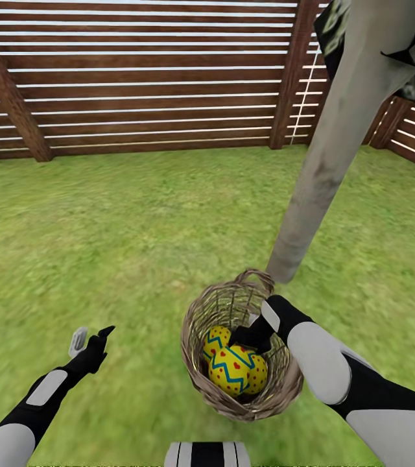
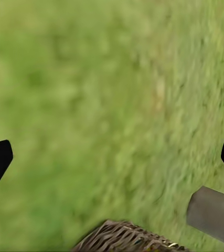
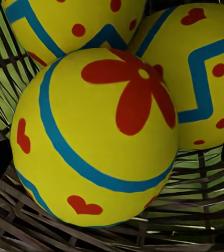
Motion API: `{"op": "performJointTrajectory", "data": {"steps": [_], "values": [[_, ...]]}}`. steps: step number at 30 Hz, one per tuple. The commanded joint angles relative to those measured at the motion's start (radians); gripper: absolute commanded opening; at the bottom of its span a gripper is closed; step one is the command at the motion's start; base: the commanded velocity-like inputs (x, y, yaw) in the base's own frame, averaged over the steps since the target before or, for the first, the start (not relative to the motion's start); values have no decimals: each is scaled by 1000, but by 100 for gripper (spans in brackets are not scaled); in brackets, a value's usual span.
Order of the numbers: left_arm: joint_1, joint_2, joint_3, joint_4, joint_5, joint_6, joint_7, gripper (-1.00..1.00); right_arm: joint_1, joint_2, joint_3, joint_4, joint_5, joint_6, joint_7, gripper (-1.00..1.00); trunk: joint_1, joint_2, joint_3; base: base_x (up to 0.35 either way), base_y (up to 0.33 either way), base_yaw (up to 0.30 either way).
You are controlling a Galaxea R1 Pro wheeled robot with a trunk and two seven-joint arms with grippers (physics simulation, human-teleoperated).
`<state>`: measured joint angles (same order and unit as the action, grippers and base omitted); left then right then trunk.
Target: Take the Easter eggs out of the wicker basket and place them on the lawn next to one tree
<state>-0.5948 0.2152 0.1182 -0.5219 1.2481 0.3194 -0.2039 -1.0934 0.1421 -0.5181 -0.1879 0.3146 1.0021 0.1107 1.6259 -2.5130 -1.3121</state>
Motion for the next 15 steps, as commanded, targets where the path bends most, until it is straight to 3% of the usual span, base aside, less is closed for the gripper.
{"op": "performJointTrajectory", "data": {"steps": [1, 6, 15], "values": [[0, 0, 5, 0, 7, 9, -2, 100, 0, 1, -10, -2, 11, 5, 9, 100, 0, 0, -2, 0, 0, 0], [0, 0, 5, 0, 7, 9, -2, 100, 1, -3, -72, -2, 14, 5, 8, 100, 0, 0, -8, 0, 0, 0], [0, 0, 5, 0, 7, 9, -1, 100, 1, 1, -83, -2, 18, 3, 7, 100, 0, -1, -12, 0, 0, 0]]}}
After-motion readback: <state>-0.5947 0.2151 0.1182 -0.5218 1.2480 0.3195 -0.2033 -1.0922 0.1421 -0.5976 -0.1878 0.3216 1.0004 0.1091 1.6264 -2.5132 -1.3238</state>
